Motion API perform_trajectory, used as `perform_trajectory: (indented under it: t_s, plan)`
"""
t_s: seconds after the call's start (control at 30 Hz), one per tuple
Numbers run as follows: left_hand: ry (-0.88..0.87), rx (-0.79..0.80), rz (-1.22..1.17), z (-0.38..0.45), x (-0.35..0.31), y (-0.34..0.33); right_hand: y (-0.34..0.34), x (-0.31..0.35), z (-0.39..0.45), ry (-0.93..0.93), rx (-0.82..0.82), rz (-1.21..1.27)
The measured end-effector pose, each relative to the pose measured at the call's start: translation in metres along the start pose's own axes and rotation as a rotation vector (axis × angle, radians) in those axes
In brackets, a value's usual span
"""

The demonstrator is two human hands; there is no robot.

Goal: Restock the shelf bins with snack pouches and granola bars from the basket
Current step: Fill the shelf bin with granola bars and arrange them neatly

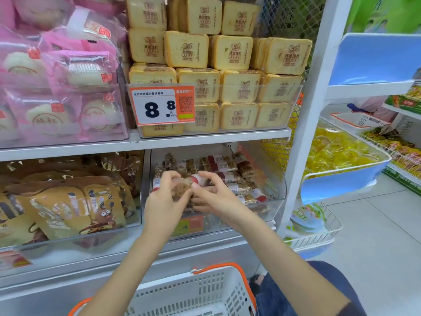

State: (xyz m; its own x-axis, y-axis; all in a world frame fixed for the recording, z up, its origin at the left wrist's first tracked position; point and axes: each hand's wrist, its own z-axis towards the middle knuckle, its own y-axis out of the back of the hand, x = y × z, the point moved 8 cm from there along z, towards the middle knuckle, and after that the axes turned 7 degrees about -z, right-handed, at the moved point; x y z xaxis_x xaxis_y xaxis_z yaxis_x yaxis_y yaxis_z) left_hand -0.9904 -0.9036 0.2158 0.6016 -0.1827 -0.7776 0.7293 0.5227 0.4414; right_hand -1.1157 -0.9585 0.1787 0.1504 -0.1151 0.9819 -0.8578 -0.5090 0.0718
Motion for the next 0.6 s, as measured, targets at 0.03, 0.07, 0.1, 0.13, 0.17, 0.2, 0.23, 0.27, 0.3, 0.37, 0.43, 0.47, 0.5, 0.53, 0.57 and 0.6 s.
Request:
perform_trajectory:
  t_s: [0.03,0.07,0.1,0.13,0.17,0.2,0.23,0.27,0.3,0.37,0.43,0.47,0.5,0.53,0.57,0.6]
  plan:
    - [0.049,-0.022,-0.095,0.001,0.001,0.005,0.004,0.003,-0.002,0.041,-0.030,-0.021]
    - [0.086,-0.027,-0.168,0.003,0.001,0.009,0.012,0.006,-0.003,0.099,-0.098,-0.143]
    - [0.108,-0.020,-0.211,0.005,0.000,0.011,0.023,0.012,-0.005,0.169,-0.179,-0.370]
    - [0.124,-0.007,-0.240,0.007,-0.002,0.011,0.030,0.017,-0.005,0.229,-0.226,-0.625]
    - [0.138,0.002,-0.266,0.009,-0.002,0.011,0.032,0.021,-0.005,0.277,-0.237,-0.826]
    - [0.157,0.004,-0.288,0.011,-0.002,0.010,0.031,0.023,-0.006,0.305,-0.222,-0.937]
    - [0.172,0.001,-0.297,0.012,-0.002,0.009,0.029,0.025,-0.008,0.327,-0.216,-0.989]
    - [0.182,-0.010,-0.294,0.012,-0.002,0.008,0.029,0.028,-0.010,0.367,-0.263,-1.016]
    - [0.176,-0.032,-0.290,0.011,-0.003,0.007,0.033,0.032,-0.014,0.397,-0.365,-1.002]
    - [0.130,-0.090,-0.285,0.007,-0.008,0.008,0.043,0.033,-0.026,0.338,-0.528,-0.731]
    - [0.058,-0.108,-0.266,0.002,-0.014,0.003,0.034,0.011,-0.027,0.087,-0.388,-0.140]
    - [0.029,-0.086,-0.254,0.000,-0.017,-0.003,0.020,0.004,-0.028,0.004,-0.280,0.111]
    - [0.010,-0.039,-0.242,-0.002,-0.019,-0.013,0.011,0.003,-0.028,-0.015,-0.215,0.248]
    - [-0.013,0.013,-0.233,-0.004,-0.022,-0.023,0.009,0.005,-0.027,0.015,-0.197,0.281]
    - [-0.037,0.067,-0.210,-0.005,-0.024,-0.032,0.011,0.007,-0.025,0.055,-0.217,0.256]
    - [-0.064,0.120,-0.185,-0.006,-0.027,-0.040,0.018,0.009,-0.024,0.070,-0.269,0.203]
